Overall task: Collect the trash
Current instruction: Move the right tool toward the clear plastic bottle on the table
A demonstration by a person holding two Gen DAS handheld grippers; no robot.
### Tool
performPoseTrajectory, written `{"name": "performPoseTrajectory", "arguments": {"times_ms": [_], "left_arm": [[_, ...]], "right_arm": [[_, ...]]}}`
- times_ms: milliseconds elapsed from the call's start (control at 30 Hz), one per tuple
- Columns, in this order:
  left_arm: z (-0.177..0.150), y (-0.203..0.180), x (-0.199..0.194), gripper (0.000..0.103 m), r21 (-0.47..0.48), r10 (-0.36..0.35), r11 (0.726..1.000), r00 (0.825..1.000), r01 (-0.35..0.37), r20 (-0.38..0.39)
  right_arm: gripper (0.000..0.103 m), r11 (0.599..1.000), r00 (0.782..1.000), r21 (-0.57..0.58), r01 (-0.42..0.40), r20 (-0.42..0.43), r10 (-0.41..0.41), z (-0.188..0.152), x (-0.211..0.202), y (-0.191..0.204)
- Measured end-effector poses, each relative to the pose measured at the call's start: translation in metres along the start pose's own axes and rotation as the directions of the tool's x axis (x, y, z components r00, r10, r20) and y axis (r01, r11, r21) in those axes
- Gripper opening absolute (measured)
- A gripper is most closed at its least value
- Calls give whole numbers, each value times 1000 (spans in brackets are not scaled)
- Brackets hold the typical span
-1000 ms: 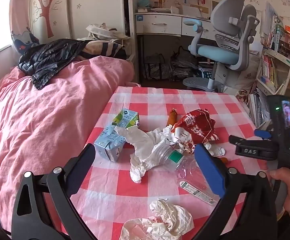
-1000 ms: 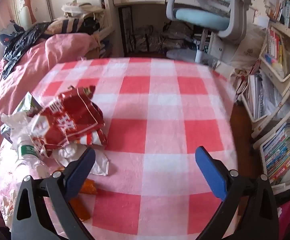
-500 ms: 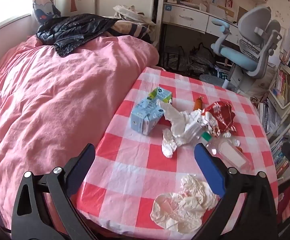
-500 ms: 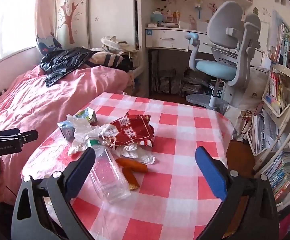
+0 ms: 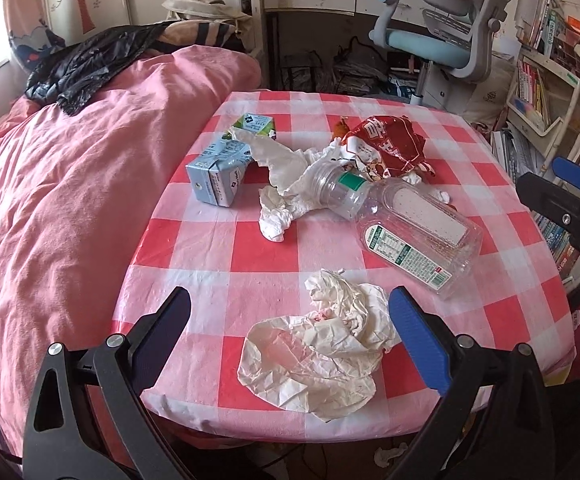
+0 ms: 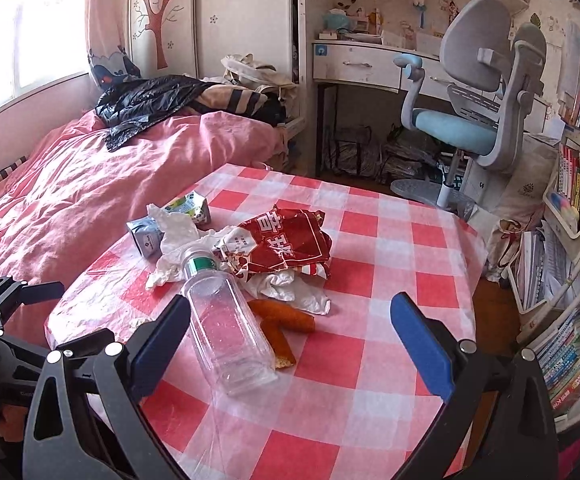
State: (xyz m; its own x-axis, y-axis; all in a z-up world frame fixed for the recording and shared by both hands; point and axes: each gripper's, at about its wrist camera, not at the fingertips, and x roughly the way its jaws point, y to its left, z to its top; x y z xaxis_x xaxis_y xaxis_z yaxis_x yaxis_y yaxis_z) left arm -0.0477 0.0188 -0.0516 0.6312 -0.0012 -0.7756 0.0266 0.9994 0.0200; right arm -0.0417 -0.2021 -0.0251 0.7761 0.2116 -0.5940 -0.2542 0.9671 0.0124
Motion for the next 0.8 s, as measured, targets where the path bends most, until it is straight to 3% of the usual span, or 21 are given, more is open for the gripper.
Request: {"name": "performPoseTrajectory", "arguments": {"times_ms": [467,800], "left_arm": [[6,5,-7,96,-29,-6,1000,999,8,44],[2,-4,-5,96,11,-12,1000,999,12,41]], "right_arm": [[96,1000,1000,-10,-4,-7,4,6,-1,0],[96,1000,1000,1,-7,2,7,8,-3,-3]]}}
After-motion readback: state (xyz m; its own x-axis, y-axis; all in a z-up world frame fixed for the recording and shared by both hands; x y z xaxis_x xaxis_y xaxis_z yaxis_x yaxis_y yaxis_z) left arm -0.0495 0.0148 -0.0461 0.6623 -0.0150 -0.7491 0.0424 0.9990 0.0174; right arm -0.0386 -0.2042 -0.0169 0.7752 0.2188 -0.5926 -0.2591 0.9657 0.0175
